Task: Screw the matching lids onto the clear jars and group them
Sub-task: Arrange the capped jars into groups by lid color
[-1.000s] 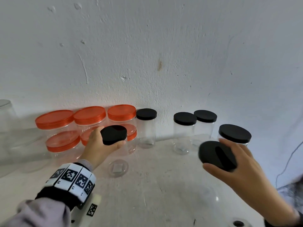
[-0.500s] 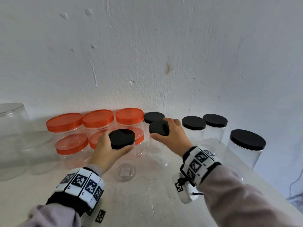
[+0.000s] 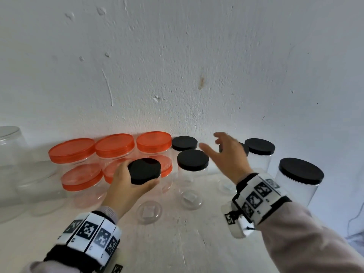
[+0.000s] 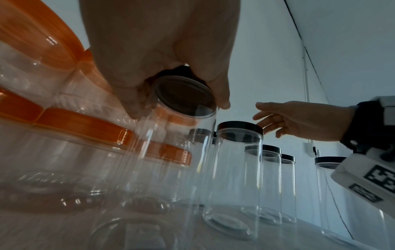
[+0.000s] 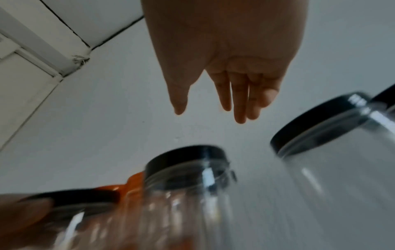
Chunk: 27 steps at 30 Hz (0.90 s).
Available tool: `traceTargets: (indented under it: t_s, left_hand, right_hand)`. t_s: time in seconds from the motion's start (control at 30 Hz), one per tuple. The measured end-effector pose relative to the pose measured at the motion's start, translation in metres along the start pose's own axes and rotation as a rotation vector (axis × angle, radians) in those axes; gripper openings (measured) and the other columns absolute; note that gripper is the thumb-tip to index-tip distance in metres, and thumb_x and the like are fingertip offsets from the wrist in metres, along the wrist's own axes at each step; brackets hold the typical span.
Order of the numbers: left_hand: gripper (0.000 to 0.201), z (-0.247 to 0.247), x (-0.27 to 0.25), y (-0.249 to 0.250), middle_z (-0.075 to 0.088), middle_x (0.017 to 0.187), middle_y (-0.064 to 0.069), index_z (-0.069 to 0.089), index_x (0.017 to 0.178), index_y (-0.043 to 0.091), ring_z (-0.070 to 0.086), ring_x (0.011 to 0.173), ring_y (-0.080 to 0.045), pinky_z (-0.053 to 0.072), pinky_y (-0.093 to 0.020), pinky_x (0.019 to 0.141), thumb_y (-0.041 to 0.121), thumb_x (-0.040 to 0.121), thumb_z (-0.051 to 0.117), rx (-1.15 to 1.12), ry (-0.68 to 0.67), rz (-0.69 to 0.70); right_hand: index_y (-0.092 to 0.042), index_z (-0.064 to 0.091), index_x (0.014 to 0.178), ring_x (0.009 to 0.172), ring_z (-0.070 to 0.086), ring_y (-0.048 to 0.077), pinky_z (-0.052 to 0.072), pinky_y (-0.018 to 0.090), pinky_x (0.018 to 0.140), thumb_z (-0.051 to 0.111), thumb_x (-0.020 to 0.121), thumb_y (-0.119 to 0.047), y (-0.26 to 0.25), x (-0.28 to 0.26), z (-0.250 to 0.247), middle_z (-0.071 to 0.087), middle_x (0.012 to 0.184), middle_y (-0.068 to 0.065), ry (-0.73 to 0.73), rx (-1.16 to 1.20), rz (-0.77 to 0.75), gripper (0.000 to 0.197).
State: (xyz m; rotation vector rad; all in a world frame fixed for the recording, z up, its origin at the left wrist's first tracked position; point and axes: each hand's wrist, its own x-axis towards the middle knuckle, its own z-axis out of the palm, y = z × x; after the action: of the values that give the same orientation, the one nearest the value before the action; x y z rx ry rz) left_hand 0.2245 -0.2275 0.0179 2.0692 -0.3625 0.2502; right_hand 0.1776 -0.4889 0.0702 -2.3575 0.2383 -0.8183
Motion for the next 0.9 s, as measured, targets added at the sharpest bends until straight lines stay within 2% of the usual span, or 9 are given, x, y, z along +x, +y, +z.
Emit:
traceTargets:
  t_s: [0.07, 0.1, 0.2, 0.27, 0.37, 0.57, 0.63, 0.7, 0.9]
  left_hand:
    - [0.089, 0.000, 0.001, 0.000, 0.047, 0.124, 0.000, 0.037, 0.132, 0.019, 0.051, 0.108, -0.017, 0.045, -0.026, 0.082, 0.050, 0.060, 0.080, -0.008, -0.002, 0.003]
    - [0.089, 0.000, 0.001, 0.000, 0.047, 0.124, 0.000, 0.037, 0.132, 0.019, 0.051, 0.108, -0.017, 0.045, -0.027, 0.082, 0.050, 0.060, 0.080, -0.010, -0.002, 0.001]
    - [0.088, 0.001, 0.001, 0.000, 0.047, 0.124, -0.001, 0.037, 0.132, 0.019, 0.051, 0.109, -0.018, 0.047, -0.029, 0.082, 0.049, 0.061, 0.081, -0.004, -0.001, 0.000]
    - [0.093, 0.000, 0.000, 0.001, 0.046, 0.126, -0.001, 0.036, 0.134, 0.018, 0.051, 0.110, -0.018, 0.047, -0.030, 0.084, 0.053, 0.059, 0.078, 0.001, -0.008, 0.001]
    - [0.102, -0.001, -0.002, 0.002, 0.045, 0.128, -0.001, 0.033, 0.137, 0.017, 0.049, 0.113, -0.018, 0.046, -0.029, 0.086, 0.060, 0.054, 0.073, 0.000, -0.022, 0.001]
    - [0.099, 0.000, -0.003, 0.002, 0.045, 0.125, 0.001, 0.036, 0.133, 0.020, 0.050, 0.110, -0.015, 0.042, -0.020, 0.079, 0.063, 0.051, 0.071, -0.020, -0.016, 0.016]
    - [0.098, 0.000, -0.003, 0.001, 0.046, 0.124, 0.001, 0.036, 0.133, 0.021, 0.050, 0.111, -0.015, 0.042, -0.020, 0.079, 0.064, 0.051, 0.071, -0.024, -0.017, 0.013]
    - [0.099, 0.000, -0.003, 0.001, 0.046, 0.125, 0.001, 0.035, 0.133, 0.021, 0.050, 0.111, -0.015, 0.042, -0.021, 0.082, 0.064, 0.051, 0.071, -0.022, -0.019, 0.014]
    - [0.094, 0.000, -0.003, 0.000, 0.047, 0.124, 0.002, 0.037, 0.132, 0.023, 0.050, 0.110, -0.014, 0.042, -0.021, 0.082, 0.064, 0.053, 0.070, -0.012, -0.009, 0.029]
  right_hand:
    - [-0.014, 0.048, 0.133, 0.116, 0.046, 0.022, 0.037, 0.038, 0.098, 0.058, 0.087, -0.052, 0.009, 0.013, -0.016, 0.057, 0.122, 0.004, 0.071, -0.130, -0.004, 0.061]
    - [-0.013, 0.046, 0.134, 0.121, 0.043, 0.025, 0.033, 0.040, 0.102, 0.058, 0.088, -0.049, 0.014, 0.020, -0.023, 0.054, 0.127, 0.006, 0.044, -0.216, 0.026, 0.060]
    - [-0.013, 0.045, 0.132, 0.129, 0.036, 0.028, 0.019, 0.046, 0.111, 0.058, 0.085, -0.051, 0.031, 0.037, -0.034, 0.047, 0.131, 0.009, -0.213, -0.467, 0.160, 0.063]
    - [-0.015, 0.049, 0.125, 0.127, 0.037, 0.027, 0.018, 0.048, 0.111, 0.062, 0.080, -0.054, 0.038, 0.043, -0.035, 0.048, 0.125, 0.007, -0.352, -0.525, 0.199, 0.061]
    - [-0.016, 0.050, 0.123, 0.121, 0.040, 0.027, 0.019, 0.048, 0.110, 0.069, 0.076, -0.050, 0.043, 0.048, -0.033, 0.049, 0.125, 0.006, -0.406, -0.498, 0.219, 0.061]
    - [-0.013, 0.051, 0.122, 0.113, 0.044, 0.026, 0.027, 0.040, 0.105, 0.075, 0.071, -0.050, 0.040, 0.060, -0.017, 0.050, 0.115, 0.006, -0.331, -0.447, 0.151, 0.068]
    - [-0.012, 0.054, 0.109, 0.105, 0.045, 0.026, 0.039, 0.038, 0.092, 0.077, 0.068, -0.049, 0.036, 0.065, -0.008, 0.049, 0.108, 0.006, -0.321, -0.360, 0.140, 0.060]
    - [-0.012, 0.054, 0.104, 0.101, 0.046, 0.025, 0.041, 0.034, 0.080, 0.080, 0.066, -0.046, 0.033, 0.072, 0.001, 0.049, 0.108, 0.007, -0.332, -0.283, 0.153, 0.057]
    - [-0.010, 0.048, 0.129, 0.098, 0.043, 0.018, 0.036, 0.028, 0.082, 0.083, 0.067, -0.039, 0.038, 0.090, 0.019, 0.046, 0.120, 0.007, -0.329, -0.179, 0.174, 0.077]
